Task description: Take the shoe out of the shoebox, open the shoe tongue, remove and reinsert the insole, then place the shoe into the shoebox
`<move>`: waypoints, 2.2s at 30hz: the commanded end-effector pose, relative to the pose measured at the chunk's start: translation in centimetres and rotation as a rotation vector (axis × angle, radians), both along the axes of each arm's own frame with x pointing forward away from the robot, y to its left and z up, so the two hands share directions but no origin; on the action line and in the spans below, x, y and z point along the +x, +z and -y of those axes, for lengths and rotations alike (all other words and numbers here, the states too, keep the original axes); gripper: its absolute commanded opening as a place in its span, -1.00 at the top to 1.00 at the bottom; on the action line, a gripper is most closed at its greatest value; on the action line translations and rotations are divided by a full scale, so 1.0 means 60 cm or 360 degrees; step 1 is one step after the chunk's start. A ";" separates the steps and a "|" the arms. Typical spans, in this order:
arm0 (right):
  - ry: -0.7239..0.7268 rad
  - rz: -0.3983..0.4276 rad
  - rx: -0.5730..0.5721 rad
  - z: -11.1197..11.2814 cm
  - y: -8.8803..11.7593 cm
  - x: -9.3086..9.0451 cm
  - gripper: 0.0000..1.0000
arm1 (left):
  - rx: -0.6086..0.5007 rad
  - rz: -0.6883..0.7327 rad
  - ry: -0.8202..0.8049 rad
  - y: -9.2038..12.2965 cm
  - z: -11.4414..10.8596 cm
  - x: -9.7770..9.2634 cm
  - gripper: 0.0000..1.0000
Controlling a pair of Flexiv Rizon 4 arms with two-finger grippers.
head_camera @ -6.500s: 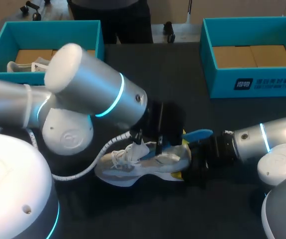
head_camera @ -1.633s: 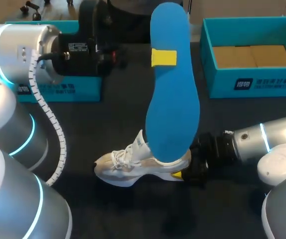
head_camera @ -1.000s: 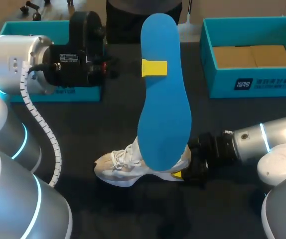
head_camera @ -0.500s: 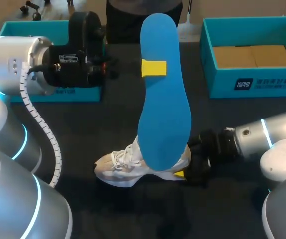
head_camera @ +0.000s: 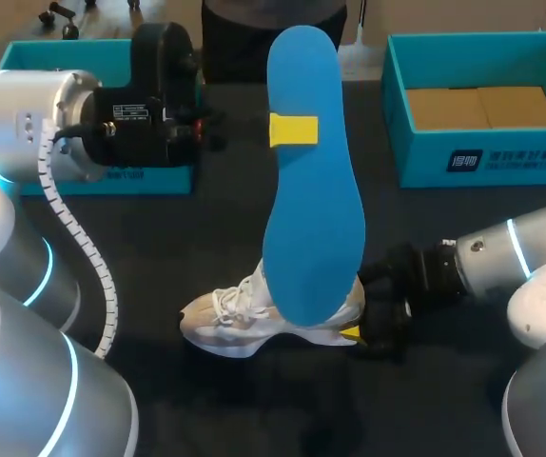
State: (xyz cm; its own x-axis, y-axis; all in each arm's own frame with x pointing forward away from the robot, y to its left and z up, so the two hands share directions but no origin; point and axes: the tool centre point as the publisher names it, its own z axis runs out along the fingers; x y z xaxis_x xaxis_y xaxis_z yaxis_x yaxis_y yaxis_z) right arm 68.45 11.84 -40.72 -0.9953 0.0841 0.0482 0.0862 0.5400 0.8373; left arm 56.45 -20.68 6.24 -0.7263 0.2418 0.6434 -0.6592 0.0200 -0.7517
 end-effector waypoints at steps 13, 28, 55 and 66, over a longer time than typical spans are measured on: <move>-0.0019 0.0003 -0.0304 0.014 0.048 -0.010 -1.00 | -0.0018 -0.0008 0.0041 0.002 0.007 -0.015 1.00; -0.0118 0.0009 -0.0558 0.016 0.110 -0.010 -1.00 | -0.0018 -0.0008 0.0041 0.002 0.007 -0.015 1.00; -0.0196 -0.0055 -0.1105 -0.022 0.158 0.010 -1.00 | -0.0018 -0.0008 0.0041 0.002 0.007 -0.015 1.00; -0.0200 -0.0070 -0.1174 -0.031 0.166 0.015 -1.00 | -0.0018 -0.0008 0.0041 0.002 0.007 -0.015 1.00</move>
